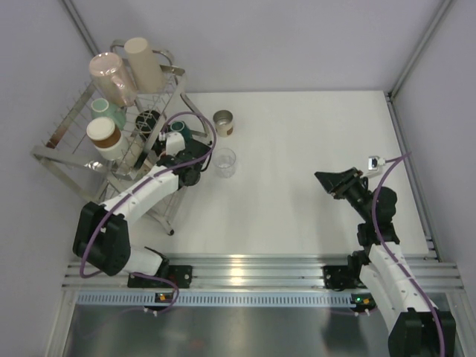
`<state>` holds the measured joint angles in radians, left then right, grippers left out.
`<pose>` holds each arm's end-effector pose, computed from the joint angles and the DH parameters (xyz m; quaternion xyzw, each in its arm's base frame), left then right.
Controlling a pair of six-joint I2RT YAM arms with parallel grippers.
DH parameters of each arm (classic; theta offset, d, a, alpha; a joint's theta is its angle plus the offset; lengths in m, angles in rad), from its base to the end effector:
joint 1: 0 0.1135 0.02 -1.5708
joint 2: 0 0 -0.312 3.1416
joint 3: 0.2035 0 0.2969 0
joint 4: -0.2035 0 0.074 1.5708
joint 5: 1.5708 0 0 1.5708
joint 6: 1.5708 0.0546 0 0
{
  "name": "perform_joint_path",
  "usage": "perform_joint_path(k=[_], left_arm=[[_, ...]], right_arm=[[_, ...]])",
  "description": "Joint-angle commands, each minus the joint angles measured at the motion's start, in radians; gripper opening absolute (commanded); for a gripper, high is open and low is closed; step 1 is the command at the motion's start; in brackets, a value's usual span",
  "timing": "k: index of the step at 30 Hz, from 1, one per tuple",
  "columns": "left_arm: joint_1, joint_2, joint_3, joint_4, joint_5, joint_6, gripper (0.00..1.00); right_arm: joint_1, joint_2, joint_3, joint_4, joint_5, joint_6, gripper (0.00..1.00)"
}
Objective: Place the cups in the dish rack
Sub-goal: Place the cup upside down on the dish rack
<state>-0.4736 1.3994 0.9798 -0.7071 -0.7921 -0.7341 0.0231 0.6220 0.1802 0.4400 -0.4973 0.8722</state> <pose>0.2892 -0.1045 0.2558 -0.2011 0.8813 0.1944 0.3809 0.1763 0.0301 0.2250 0.1241 0.6967 0.4534 0.5419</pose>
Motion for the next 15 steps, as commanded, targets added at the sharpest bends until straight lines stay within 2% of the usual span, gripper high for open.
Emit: perform_joint_path(k=[1, 5, 15], left_arm=[[0.004, 0.016, 0.043, 0.052, -0.120, 0.006, 0.33], [0.004, 0.064, 0.062, 0.066, -0.183, 0.022, 0.33], [0.003, 0.122, 0.063, 0.090, -0.180, 0.035, 0.38]], right_arm=[[0.001, -0.010, 0.065, 0.000, 0.014, -0.033, 0.37], [0.000, -0.015, 0.070, -0.014, 0.025, -0.042, 0.36], [0.000, -0.010, 0.068, -0.023, 0.029, -0.067, 0.36]])
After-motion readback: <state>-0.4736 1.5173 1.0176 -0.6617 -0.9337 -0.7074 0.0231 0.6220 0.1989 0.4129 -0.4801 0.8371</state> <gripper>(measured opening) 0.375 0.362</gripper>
